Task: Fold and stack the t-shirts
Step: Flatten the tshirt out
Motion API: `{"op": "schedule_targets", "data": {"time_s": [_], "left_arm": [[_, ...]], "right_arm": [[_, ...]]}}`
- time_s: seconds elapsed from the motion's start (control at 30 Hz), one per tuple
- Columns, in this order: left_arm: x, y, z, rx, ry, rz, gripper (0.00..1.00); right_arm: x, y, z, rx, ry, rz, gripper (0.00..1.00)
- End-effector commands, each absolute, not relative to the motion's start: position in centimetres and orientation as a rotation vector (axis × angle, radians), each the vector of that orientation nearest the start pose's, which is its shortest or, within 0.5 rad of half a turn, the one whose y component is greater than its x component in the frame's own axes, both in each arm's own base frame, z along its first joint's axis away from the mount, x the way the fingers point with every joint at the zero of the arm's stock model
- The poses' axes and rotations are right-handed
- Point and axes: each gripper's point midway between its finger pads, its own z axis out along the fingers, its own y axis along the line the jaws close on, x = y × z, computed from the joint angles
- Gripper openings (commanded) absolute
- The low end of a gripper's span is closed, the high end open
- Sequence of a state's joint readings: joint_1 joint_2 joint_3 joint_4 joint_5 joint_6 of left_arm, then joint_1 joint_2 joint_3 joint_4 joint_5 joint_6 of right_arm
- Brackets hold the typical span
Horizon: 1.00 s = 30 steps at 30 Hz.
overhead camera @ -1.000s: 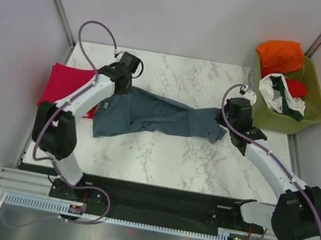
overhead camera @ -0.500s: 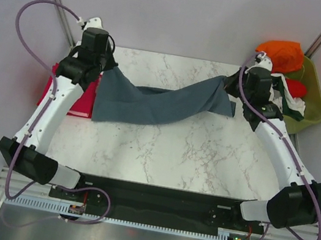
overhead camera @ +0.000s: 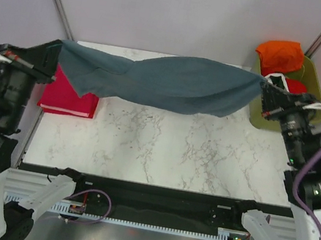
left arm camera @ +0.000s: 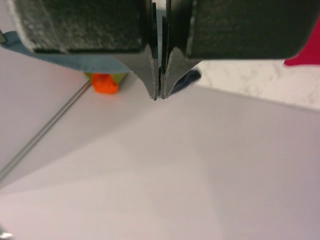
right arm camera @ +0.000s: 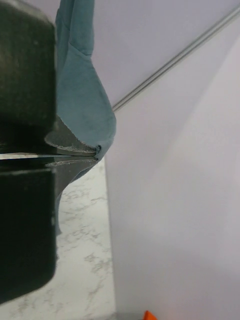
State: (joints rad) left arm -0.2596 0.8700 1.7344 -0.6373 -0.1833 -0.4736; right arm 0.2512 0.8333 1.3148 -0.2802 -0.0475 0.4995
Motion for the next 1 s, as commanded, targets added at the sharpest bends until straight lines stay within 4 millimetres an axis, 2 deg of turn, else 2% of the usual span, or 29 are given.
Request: {"op": "schedule_targets", "data": {"time_s": [0.0, 0.03, 0.07, 0.1, 0.13, 0.17, 0.2, 0.23, 0.27, 0.3, 0.4, 0.43, 0.5, 0.53, 0.6, 0.63, 0.7, 0.73, 0.77, 0.8, 0.83, 0.87, 0.9, 0.93, 0.97], "left_arm": [[17.2, -5.2, 62.5, -0.204, 1.112, -0.635, 0.02], [15.5, -5.2, 64.5, -0.178, 1.05, -0.658, 0.02], [14.8, -5.1, 65.5, -0.171, 1.019, -0.666, 0.02], [14.9, -5.1, 66.2, -0.172, 1.006, -0.669, 0.02], [13.7, -4.6, 67.9, -0.177, 0.955, -0.672, 0.02], [13.7, -4.4, 68.5, -0.182, 0.941, -0.67, 0.02], [14.8, -4.5, 68.9, -0.187, 0.948, -0.658, 0.02], [14.4, -4.3, 70.0, -0.19, 0.921, -0.657, 0.02], [15.1, -4.3, 70.1, -0.202, 0.925, -0.651, 0.02], [16.8, -4.6, 69.8, -0.207, 0.949, -0.644, 0.02], [21.0, -5.3, 67.2, -0.232, 1.032, -0.61, 0.02], [24.2, -5.9, 64.4, -0.25, 1.115, -0.585, 0.02], [27.4, -5.8, 61.8, -0.296, 1.165, -0.535, 0.02], [30.8, -6.2, 58.4, -0.323, 1.251, -0.491, 0.02], [33.6, -6.6, 55.8, -0.342, 1.312, -0.456, 0.02], [36.7, -7.1, 52.7, -0.352, 1.383, -0.425, 0.02], [39.1, -7.6, 50.8, -0.357, 1.427, -0.41, 0.02], [40.3, -7.9, 50.1, -0.357, 1.439, -0.406, 0.02], [42.4, -8.3, 48.2, -0.36, 1.482, -0.388, 0.02], [43.3, -8.4, 47.5, -0.363, 1.493, -0.384, 0.02], [44.0, -8.5, 47.7, -0.363, 1.486, -0.388, 0.02], [45.1, -8.5, 47.6, -0.363, 1.486, -0.392, 0.02], [46.5, -8.7, 48.3, -0.361, 1.475, -0.401, 0.02], [47.4, -9.1, 48.6, -0.346, 1.476, -0.423, 0.02], [48.1, -8.6, 49.4, -0.347, 1.46, -0.431, 0.02]], "right_arm": [[22.5, 8.2, 52.3, 0.117, 1.27, 0.644, 0.0], [21.3, 7.5, 53.7, 0.132, 1.228, 0.636, 0.0], [20.8, 7.4, 54.3, 0.128, 1.215, 0.634, 0.0], [20.5, 6.8, 54.7, 0.148, 1.207, 0.618, 0.0], [19.9, 6.2, 55.9, 0.165, 1.177, 0.605, 0.0], [19.8, 6.0, 56.5, 0.172, 1.167, 0.6, 0.0], [19.8, 5.8, 56.8, 0.182, 1.165, 0.592, 0.0], [19.4, 5.5, 57.9, 0.186, 1.144, 0.587, 0.0], [20.5, 5.3, 57.6, 0.213, 1.165, 0.569, 0.0], [21.1, 5.3, 57.3, 0.222, 1.185, 0.553, 0.0], [24.1, 5.4, 55.3, 0.257, 1.258, 0.514, 0.0], [25.4, 5.6, 53.7, 0.275, 1.301, 0.504, 0.0], [28.0, 5.8, 51.2, 0.304, 1.369, 0.474, 0.0], [30.1, 6.2, 48.8, 0.32, 1.436, 0.456, 0.0], [32.4, 6.5, 46.6, 0.338, 1.486, 0.431, 0.0], [34.5, 7.4, 44.3, 0.333, 1.549, 0.428, 0.0], [36.5, 8.4, 42.2, 0.313, 1.611, 0.435, 0.0], [38.2, 10.0, 40.1, 0.27, 1.683, 0.473, 0.0], [39.1, 10.7, 39.2, 0.274, 1.706, 0.504, 0.0], [40.0, 11.3, 38.9, 0.275, 1.707, 0.528, 0.0], [40.8, 11.6, 38.8, 0.278, 1.709, 0.547, 0.0], [42.4, 12.0, 37.5, 0.285, 1.742, 0.561, 0.0], [43.5, 11.8, 38.0, 0.308, 1.721, 0.576, 0.0], [45.6, 11.3, 38.6, 0.318, 1.715, 0.597, 0.0], [46.4, 11.5, 39.5, 0.302, 1.708, 0.647, 0.0]]}}
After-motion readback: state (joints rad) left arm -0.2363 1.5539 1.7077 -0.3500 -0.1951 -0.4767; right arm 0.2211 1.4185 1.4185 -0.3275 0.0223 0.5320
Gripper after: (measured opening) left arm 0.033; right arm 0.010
